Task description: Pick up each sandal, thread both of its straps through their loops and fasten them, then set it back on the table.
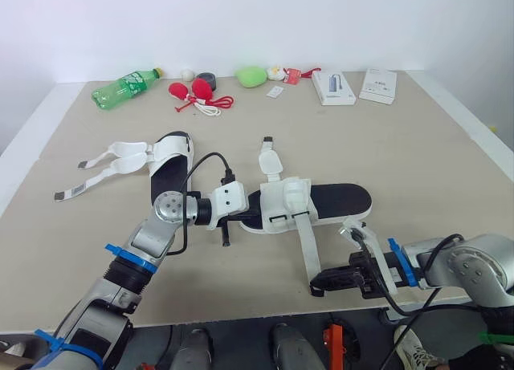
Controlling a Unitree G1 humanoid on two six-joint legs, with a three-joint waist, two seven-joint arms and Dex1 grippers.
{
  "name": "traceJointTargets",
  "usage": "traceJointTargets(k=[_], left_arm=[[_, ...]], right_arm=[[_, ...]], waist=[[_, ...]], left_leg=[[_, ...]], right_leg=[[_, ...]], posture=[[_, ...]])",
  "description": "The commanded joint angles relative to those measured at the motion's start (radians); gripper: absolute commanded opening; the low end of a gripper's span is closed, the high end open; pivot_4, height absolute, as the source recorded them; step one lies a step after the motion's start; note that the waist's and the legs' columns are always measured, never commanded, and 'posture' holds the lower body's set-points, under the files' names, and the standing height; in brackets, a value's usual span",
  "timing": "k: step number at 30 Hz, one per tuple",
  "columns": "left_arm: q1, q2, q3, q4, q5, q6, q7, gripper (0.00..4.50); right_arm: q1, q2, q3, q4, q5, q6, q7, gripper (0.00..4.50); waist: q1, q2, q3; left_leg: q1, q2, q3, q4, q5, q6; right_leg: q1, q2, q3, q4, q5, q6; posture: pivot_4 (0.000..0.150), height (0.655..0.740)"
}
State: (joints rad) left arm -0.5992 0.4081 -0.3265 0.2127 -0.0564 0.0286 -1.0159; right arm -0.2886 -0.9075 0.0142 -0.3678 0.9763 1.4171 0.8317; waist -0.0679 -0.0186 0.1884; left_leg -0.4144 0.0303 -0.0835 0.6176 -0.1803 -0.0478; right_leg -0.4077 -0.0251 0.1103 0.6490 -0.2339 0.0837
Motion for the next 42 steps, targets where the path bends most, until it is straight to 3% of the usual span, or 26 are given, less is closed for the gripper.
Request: traceJointTargets(k=[1,5,7,10,11,19,26,32,42], left_arm=[[0.018,0.006,-0.015,-0.007,0.017,0.012,-0.011,0.0],[0.016,0.007,-0.016,-0.006,0.018,0.01,-0.014,0.0],[0.015,0.007,-0.018,-0.004,0.019,0.008,-0.017,0.0],[0.011,0.004,-0.021,0.001,0.02,0.005,-0.021,0.0],[0.009,0.003,-0.021,0.003,0.02,0.005,-0.021,0.0],[0.009,0.001,-0.018,0.008,0.023,0.0,-0.027,0.0],[0.017,0.002,-0.015,0.002,0.024,0.005,-0.025,0.0],[0.021,0.004,-0.009,0.001,0.023,0.011,-0.023,0.0],[0.021,0.004,-0.007,-0.004,0.024,0.019,-0.021,0.0]], right_arm=[[-0.002,-0.018,-0.018,-0.03,0.017,-0.004,0.023,0.36],[-0.003,-0.049,0.002,-0.052,-0.021,-0.066,0.047,1.78],[0.002,-0.091,0.03,-0.069,-0.085,-0.141,0.066,2.81],[0.014,-0.172,0.056,-0.093,-0.248,-0.401,0.162,4.33],[0.019,-0.188,0.062,-0.093,-0.288,-0.469,0.186,4.43],[0.073,-0.213,0.086,0.023,-0.74,-1.331,0.324,4.43],[-0.053,-0.101,0.144,0.293,-1.086,-2.13,0.189,4.43],[-0.103,0.013,0.195,0.326,-1.132,-2.289,0.113,4.43],[-0.106,0.013,0.269,0.321,-1.178,-2.323,0.115,4.43]], waist=[[0.0,0.0,0.0],[0.001,0.0,0.0],[0.001,0.0,0.0],[0.001,0.0,0.0],[0.001,0.0,0.0],[0.001,0.0,0.0],[-0.001,0.0,0.0],[-0.002,0.0,0.0],[-0.002,0.0,0.0]], left_leg=[[0.0,0.0,0.0,0.0,0.0,0.0],[0.0,0.0,0.0,0.0,0.0,0.0],[0.0,0.0,0.0,0.0,0.0,0.0],[0.0,0.0,0.0,0.0,0.0,0.0],[0.0,0.0,0.0,0.0,0.0,0.0],[0.0,0.0,0.001,0.0,-0.001,-0.002],[0.002,0.0,0.001,0.0,-0.001,-0.003],[0.004,0.0,0.001,0.0,-0.001,-0.003],[0.007,0.0,0.001,0.0,-0.001,-0.003]], right_leg=[[0.0,0.0,0.0,0.0,0.0,0.0],[0.0,0.0,0.0,0.0,0.0,0.0],[0.0,0.0,0.0,0.0,0.0,0.0],[0.0,0.0,0.0,0.0,-0.002,-0.002],[0.0,0.0,0.0,0.0,-0.002,-0.002],[0.0,-0.001,0.0,-0.001,0.0,0.002],[0.001,-0.001,0.0,-0.001,-0.001,0.002],[0.003,-0.001,0.0,-0.001,-0.001,0.001],[0.006,-0.001,0.001,0.0,-0.002,-0.003]], posture=[[0.15,0.74],[0.15,0.74],[0.15,0.74],[0.15,0.74],[0.15,0.74],[0.15,0.74],[0.15,0.74],[0.15,0.74],[0.15,0.74]])
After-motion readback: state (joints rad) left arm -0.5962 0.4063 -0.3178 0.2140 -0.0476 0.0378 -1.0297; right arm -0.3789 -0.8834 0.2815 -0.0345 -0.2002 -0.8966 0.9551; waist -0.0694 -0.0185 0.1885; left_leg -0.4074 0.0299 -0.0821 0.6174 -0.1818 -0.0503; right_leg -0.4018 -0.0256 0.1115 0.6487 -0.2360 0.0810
